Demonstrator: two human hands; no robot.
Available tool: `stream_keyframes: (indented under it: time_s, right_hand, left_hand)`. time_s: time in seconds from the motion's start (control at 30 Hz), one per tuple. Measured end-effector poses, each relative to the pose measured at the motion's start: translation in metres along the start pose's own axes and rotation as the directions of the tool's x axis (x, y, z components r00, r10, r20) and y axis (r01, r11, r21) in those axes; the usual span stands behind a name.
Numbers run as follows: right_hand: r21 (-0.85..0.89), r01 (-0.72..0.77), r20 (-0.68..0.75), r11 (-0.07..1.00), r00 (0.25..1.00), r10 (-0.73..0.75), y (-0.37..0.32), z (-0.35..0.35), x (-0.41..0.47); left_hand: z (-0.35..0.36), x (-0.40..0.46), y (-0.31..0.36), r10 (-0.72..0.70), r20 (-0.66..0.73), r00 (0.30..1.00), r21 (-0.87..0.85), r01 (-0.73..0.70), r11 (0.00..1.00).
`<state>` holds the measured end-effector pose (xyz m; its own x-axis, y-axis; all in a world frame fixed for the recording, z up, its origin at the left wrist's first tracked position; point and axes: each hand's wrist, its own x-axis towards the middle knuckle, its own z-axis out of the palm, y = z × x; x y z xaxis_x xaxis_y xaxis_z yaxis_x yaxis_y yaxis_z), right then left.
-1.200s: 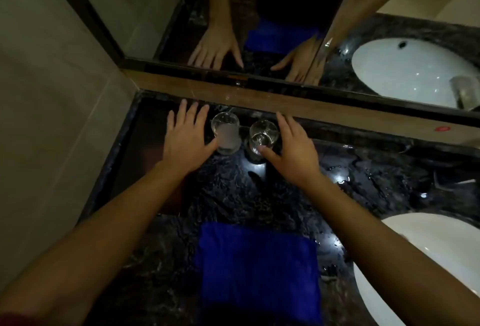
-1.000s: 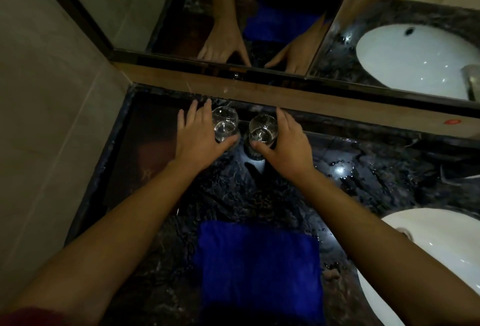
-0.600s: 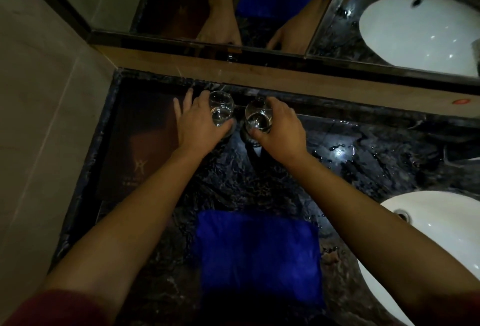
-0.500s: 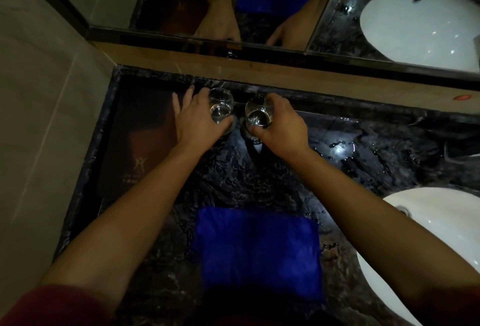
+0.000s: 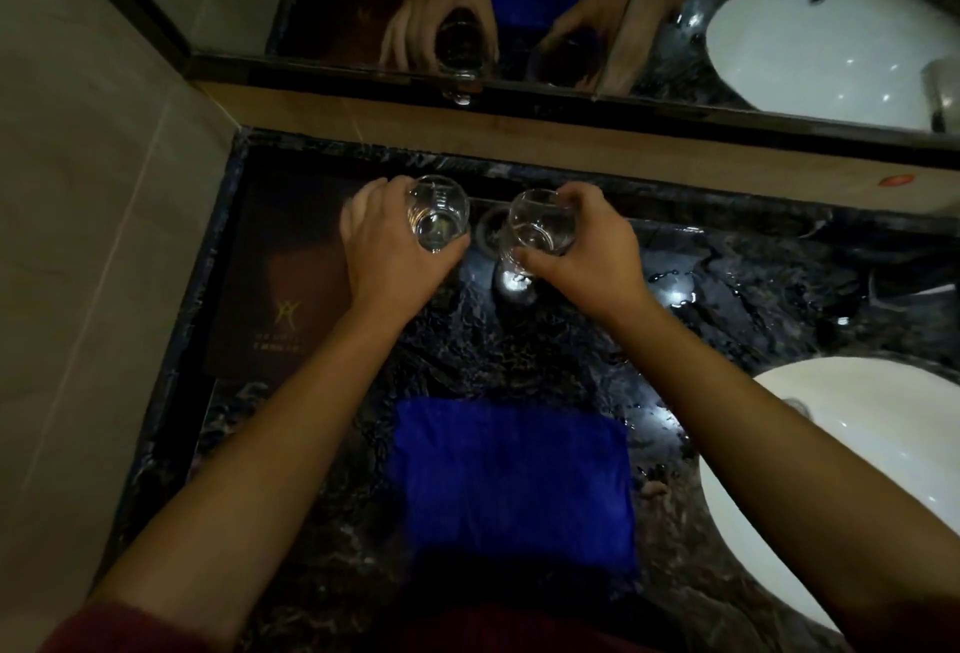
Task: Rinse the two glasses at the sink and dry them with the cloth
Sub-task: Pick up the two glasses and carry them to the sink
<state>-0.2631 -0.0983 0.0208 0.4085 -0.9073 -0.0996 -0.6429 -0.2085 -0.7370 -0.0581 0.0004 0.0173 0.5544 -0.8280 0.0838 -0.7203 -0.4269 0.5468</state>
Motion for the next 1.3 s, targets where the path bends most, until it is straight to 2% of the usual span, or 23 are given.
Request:
stream_keyframes:
  time_s: [0.13,0.27,0.4,0.57,0.8,1.0,1.17,1.3]
  right_hand:
    - [0.022,0.066,-0.038,0.998,0.997,-0.065,-0.013,-0.028,-0.027]
    - [0.047,0.116,-0.085,0.992,0.990,-0.111,-0.025,-0.067,-0.070]
    - [0.066,0.175,-0.159,0.982,0.974,-0.163,-0.034,-0.110,-0.114]
    - [0.091,0.205,-0.183,0.975,0.965,-0.186,-0.035,-0.148,-0.164]
    - [0.176,0.214,-0.228,0.961,0.958,-0.172,-0.015,-0.191,-0.241]
    - [0.209,0.210,-0.196,0.955,0.966,-0.170,0.021,-0.216,-0.299]
    - [0.240,0.154,-0.114,0.959,0.985,-0.129,0.056,-0.236,-0.343]
    - [0.257,0.106,-0.106,0.961,0.991,-0.081,0.078,-0.248,-0.371]
  left_hand:
    - [-0.014,-0.023,0.008,-0.036,0.001,0.999,-0.130,0.035,0.991]
    - [-0.036,-0.063,0.035,0.008,-0.007,1.000,-0.260,-0.009,0.966]
    - [-0.059,-0.103,0.064,0.092,0.002,0.996,-0.298,-0.087,0.951]
    - [-0.081,-0.140,0.097,0.140,-0.023,0.990,-0.384,-0.138,0.913]
    - [-0.093,-0.200,0.142,0.231,-0.081,0.969,-0.451,-0.243,0.859]
    - [-0.081,-0.268,0.168,0.253,-0.044,0.967,-0.486,-0.242,0.840]
    - [-0.066,-0.327,0.180,0.210,-0.024,0.977,-0.481,-0.196,0.854]
    - [-0.058,-0.358,0.184,0.203,0.029,0.979,-0.476,-0.165,0.864]
